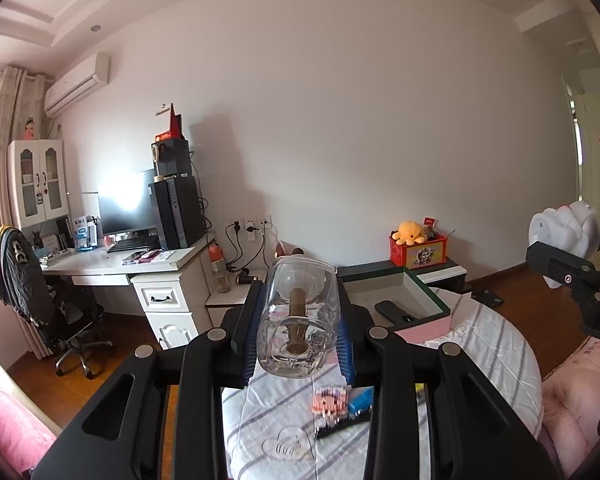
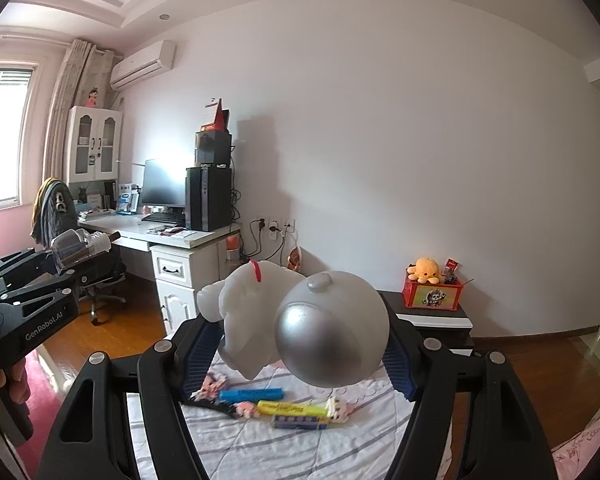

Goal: Organize rigid objects
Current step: 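Carry the jar and white toy into the pink box and open both tools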

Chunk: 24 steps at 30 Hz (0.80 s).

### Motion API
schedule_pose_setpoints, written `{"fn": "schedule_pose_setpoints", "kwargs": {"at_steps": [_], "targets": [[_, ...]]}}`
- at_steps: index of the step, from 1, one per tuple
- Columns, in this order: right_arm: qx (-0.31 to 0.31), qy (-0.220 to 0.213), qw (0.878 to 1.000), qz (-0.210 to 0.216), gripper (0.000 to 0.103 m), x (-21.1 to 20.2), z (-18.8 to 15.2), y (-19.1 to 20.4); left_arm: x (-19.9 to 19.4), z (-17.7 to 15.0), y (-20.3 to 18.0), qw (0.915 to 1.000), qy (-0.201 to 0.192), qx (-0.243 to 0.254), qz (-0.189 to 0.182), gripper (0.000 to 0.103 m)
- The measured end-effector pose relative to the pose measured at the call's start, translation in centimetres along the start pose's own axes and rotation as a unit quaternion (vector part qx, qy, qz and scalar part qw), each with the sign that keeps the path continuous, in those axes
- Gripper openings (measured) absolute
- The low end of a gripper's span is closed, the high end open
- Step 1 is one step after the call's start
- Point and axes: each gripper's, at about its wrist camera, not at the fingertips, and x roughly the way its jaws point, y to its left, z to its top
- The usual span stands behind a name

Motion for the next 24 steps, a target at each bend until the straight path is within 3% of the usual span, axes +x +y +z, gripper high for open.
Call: {"fn": "schedule_pose_setpoints", "kwargs": {"at_steps": [14, 24], "targets": [[0.017, 0.035, 0.999, -0.025, 0.072, 11.7, 0.4, -6.3, 15.4, 2.5, -2.7, 0.9984, 0.051, 0.019, -0.013, 0.032], [0.029, 0.101, 0.994, -0.016, 0.072, 23.2, -2.4, -8.9, 27.6, -1.2, -6.5, 0.9873, 0.145, 0.035, -0.055, 0.032]]}}
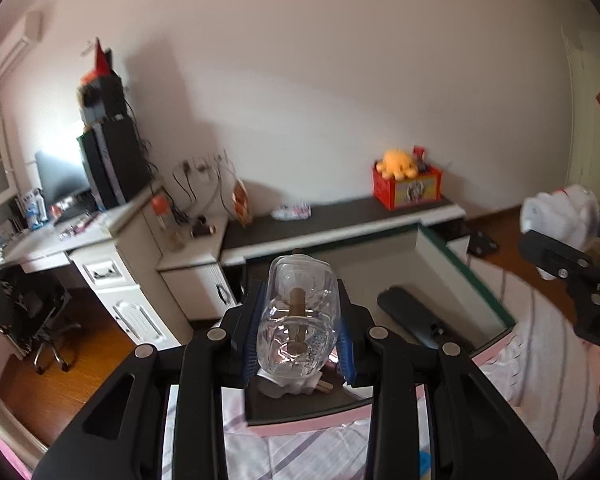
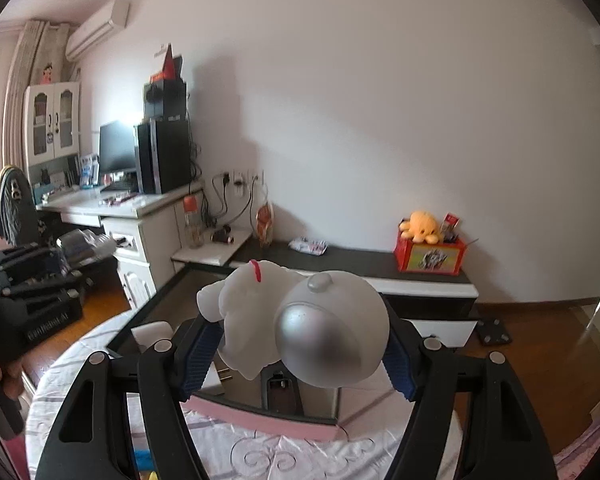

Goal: Organize rigid objects
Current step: 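Carry the jar and white toy into the pink box and open both tools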

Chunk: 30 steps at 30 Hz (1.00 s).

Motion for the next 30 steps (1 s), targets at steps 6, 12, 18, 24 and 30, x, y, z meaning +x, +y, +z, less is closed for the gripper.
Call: {"fn": "schedule_pose_setpoints", "kwargs": {"at_steps": [6, 12, 18, 24, 30], "targets": [[-0.008, 0.063, 0.998, 0.024, 0.072, 6.6, -2.3, 0.8, 5.1, -2.0, -0.3, 0.9989, 0.046, -0.001, -0.007, 0.032], [-0.023, 0.118, 0.992, 0.046, 0.072, 10.9, -5.0, 1.9, 7.5, -3.4, -0.5, 0.9976, 0.068, -0.003, -0.013, 0.032], [-0.027, 0.132, 0.989, 0.056, 0.073, 11.5, -5.6, 2.3, 8.7, -4.5, -0.5, 0.9962, 0.086, -0.005, -0.013, 0.032], [-0.014, 0.132, 0.989, 0.062, 0.073, 11.6, -5.7, 2.1, 8.5, -4.9, -0.6, 0.9964, 0.083, -0.007, -0.018, 0.034], [-0.015, 0.134, 0.989, 0.065, 0.073, 11.4, -5.6, 2.4, 8.4, -4.8, -0.5, 0.9967, 0.079, -0.01, -0.013, 0.04]]}}
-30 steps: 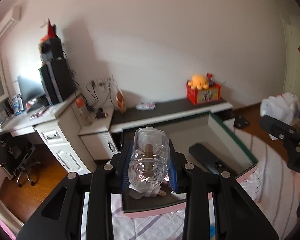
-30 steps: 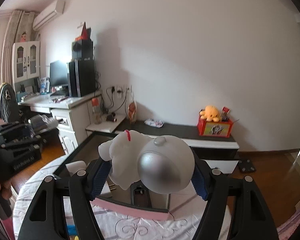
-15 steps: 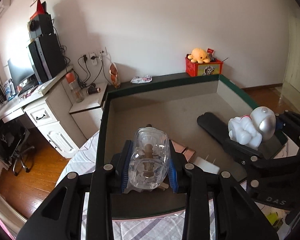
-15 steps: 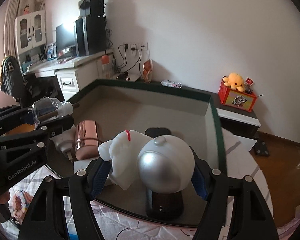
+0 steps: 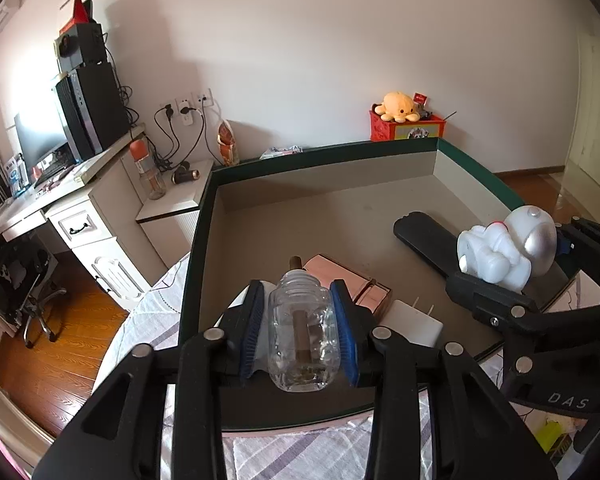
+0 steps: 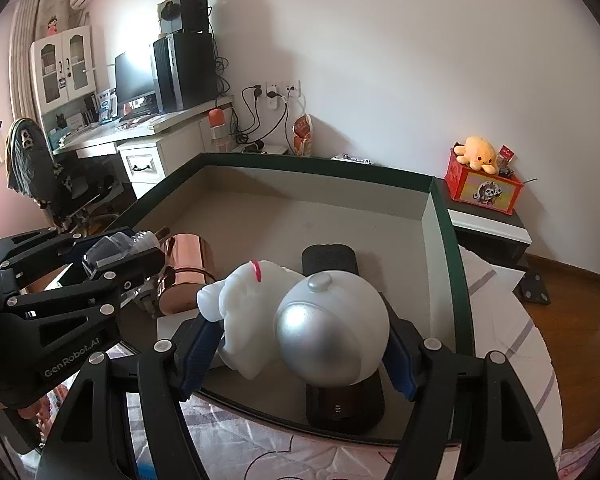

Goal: Organize rigid objects
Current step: 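Carry the jar and white toy into the pink box and open both tools, then withdraw both tools from the box back over the bed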

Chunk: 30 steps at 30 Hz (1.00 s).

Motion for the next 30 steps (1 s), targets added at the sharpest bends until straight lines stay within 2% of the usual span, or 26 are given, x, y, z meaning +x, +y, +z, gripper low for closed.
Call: {"fn": "schedule_pose_setpoints", "kwargs": {"at_steps": [1, 8, 14, 24, 27, 30], "targets": [[-0.001, 0.001, 1.0, 0.0, 0.073, 0.0, 0.0, 0.0, -0.1, 0.0, 0.1, 1.0, -0.002, -0.003, 0.003, 0.047], [-0.006, -0.004, 1.0, -0.003, 0.079, -0.3, 0.2, 0.4, -0.6, 0.1, 0.5, 0.9997, -0.015, -0.009, 0.014, 0.074], [0.0, -0.011, 1.0, -0.008, 0.079, -0.5, 0.3, 0.5, -0.9, 0.2, 0.6, 0.9991, -0.025, -0.013, 0.033, 0.091], [-0.001, -0.028, 0.999, -0.025, 0.083, -1.1, 0.4, 0.4, -1.8, 0.4, 0.8, 0.998, -0.039, -0.015, 0.047, 0.098], [-0.001, -0.041, 0.999, -0.028, 0.084, -1.9, 0.6, 0.3, -3.2, 0.7, 1.5, 0.9974, -0.049, -0.032, 0.041, 0.1], [0.0, -0.057, 0.997, -0.046, 0.089, -3.6, 1.2, 0.2, -5.6, 0.7, 2.2, 0.9963, -0.063, -0.048, 0.033, 0.101]]}}
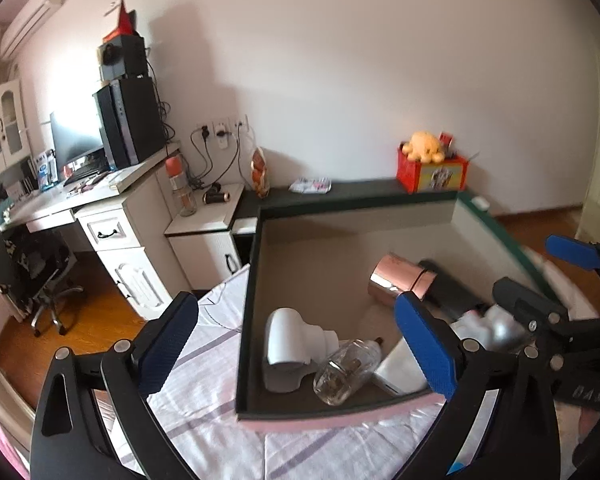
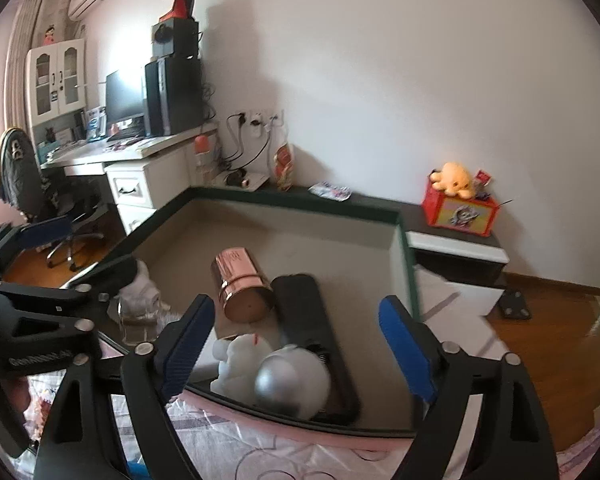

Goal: Organize rigid objects
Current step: 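Withdraw both tools from the box back over the bed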

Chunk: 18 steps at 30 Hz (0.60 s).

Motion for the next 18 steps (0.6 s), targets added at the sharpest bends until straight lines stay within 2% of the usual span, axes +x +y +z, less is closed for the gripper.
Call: {"fn": "schedule_pose_setpoints", "kwargs": {"at_steps": [3, 7, 11, 18], "targets": [[0.005, -0.03, 0.999, -0.018, 0.103, -3.0, 0.4, -0.1, -3.5, 0.0, 0.9, 0.9996, -0.023, -0.015, -0.003, 0.103], [0.004, -0.061, 0.998, -0.026, 0.103, -7.8, 0.5, 0.6, -8.5, -0.5, 2.1, 0.9982, -0.05, -0.029, 0.016, 0.103], [0.007, -0.087, 0.996, -0.03, 0.103, -12.7, -0.1, 1.6, -13.6, -1.4, 2.9, 0.9961, -0.075, -0.043, 0.015, 0.103], [0.025, -0.119, 0.992, -0.041, 0.103, -20.4, -2.0, 2.9, -21.1, -3.4, 2.7, 0.9933, -0.108, -0.033, 0.026, 0.103]]}}
